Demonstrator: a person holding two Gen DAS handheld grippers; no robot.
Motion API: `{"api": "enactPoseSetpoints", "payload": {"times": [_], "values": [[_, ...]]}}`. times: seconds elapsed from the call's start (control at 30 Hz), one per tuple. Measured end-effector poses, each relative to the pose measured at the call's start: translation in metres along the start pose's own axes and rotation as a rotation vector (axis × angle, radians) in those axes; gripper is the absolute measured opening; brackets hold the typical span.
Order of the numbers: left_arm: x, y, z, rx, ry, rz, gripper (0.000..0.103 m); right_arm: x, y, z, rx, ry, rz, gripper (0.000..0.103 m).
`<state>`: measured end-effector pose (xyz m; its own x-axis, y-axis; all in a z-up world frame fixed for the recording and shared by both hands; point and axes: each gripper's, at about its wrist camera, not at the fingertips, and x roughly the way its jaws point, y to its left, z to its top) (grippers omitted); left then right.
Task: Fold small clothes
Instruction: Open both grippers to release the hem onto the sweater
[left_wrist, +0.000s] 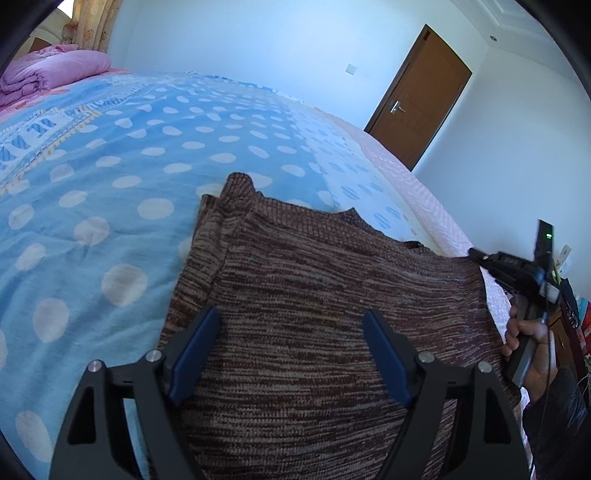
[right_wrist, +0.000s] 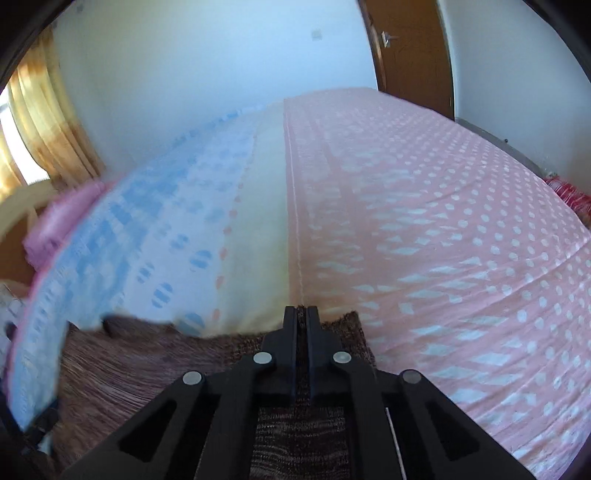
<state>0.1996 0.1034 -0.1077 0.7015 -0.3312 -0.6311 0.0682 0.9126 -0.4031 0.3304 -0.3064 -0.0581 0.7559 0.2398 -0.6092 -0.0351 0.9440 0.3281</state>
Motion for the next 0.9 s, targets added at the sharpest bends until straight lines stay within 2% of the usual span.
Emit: {"api": "enactPoseSetpoints", "payload": {"times": [0.03, 0.07, 0.1, 0.17, 0.2, 0.33, 0.43, 0.47, 0.53, 0.57, 0.6, 0.67, 0.7, 0.77, 0.9], "values": [[0.0, 0.0, 0.0, -0.003, 0.0, -0.005, 0.084, -0.011, -0.006, 0.002, 0.033, -0.026, 0.011, 0.01], [0.0, 0.0, 0.0, -0.005, -0.001, -0.007, 0.084, -0.019, -0.009, 0.003, 0.052, -0.044, 0.007, 0.025], [0.001, 0.001, 0.001, -0.006, -0.001, -0.008, 0.084, -0.029, -0.011, 0.004, 0.053, -0.067, -0.01, 0.034], [0.001, 0.001, 0.001, -0.007, -0.002, -0.008, 0.084, -0.042, -0.003, 0.0, -0.004, -0.068, -0.047, 0.034], [0.001, 0.001, 0.001, -0.006, -0.001, -0.008, 0.084, -0.044, 0.001, -0.004, -0.028, -0.053, -0.035, 0.033], [0.0, 0.001, 0.001, -0.006, -0.002, -0.008, 0.084, -0.039, 0.017, -0.035, -0.104, 0.084, -0.04, 0.033], [0.0, 0.001, 0.0, -0.008, -0.002, -0.01, 0.084, -0.03, 0.019, -0.067, -0.207, 0.156, -0.162, 0.033], [0.0, 0.001, 0.0, -0.007, -0.002, -0.009, 0.084, -0.033, 0.014, -0.077, -0.225, 0.142, -0.178, 0.034], [0.0, 0.001, 0.0, -0.005, -0.002, -0.007, 0.084, -0.044, 0.006, -0.082, -0.191, 0.12, -0.175, 0.037], [0.0, 0.001, 0.0, -0.004, -0.001, -0.005, 0.084, -0.045, 0.001, -0.083, -0.164, 0.128, -0.191, 0.047], [0.0, 0.001, 0.0, 0.0, -0.001, 0.0, 0.084, -0.046, -0.002, -0.082, -0.149, 0.13, -0.193, 0.05], [0.001, 0.0, 0.0, 0.01, 0.002, 0.013, 0.084, -0.055, -0.002, -0.082, -0.107, 0.122, -0.223, 0.05], [0.001, -0.001, 0.0, 0.013, 0.003, 0.018, 0.084, -0.064, 0.003, -0.083, -0.095, 0.101, -0.234, 0.043], [0.003, -0.003, 0.001, 0.023, 0.007, 0.03, 0.085, -0.08, 0.023, -0.089, -0.103, 0.059, -0.182, 0.027], [0.008, -0.016, -0.001, 0.087, 0.024, 0.11, 0.086, -0.101, 0.072, -0.11, -0.144, 0.04, -0.081, 0.027]]}}
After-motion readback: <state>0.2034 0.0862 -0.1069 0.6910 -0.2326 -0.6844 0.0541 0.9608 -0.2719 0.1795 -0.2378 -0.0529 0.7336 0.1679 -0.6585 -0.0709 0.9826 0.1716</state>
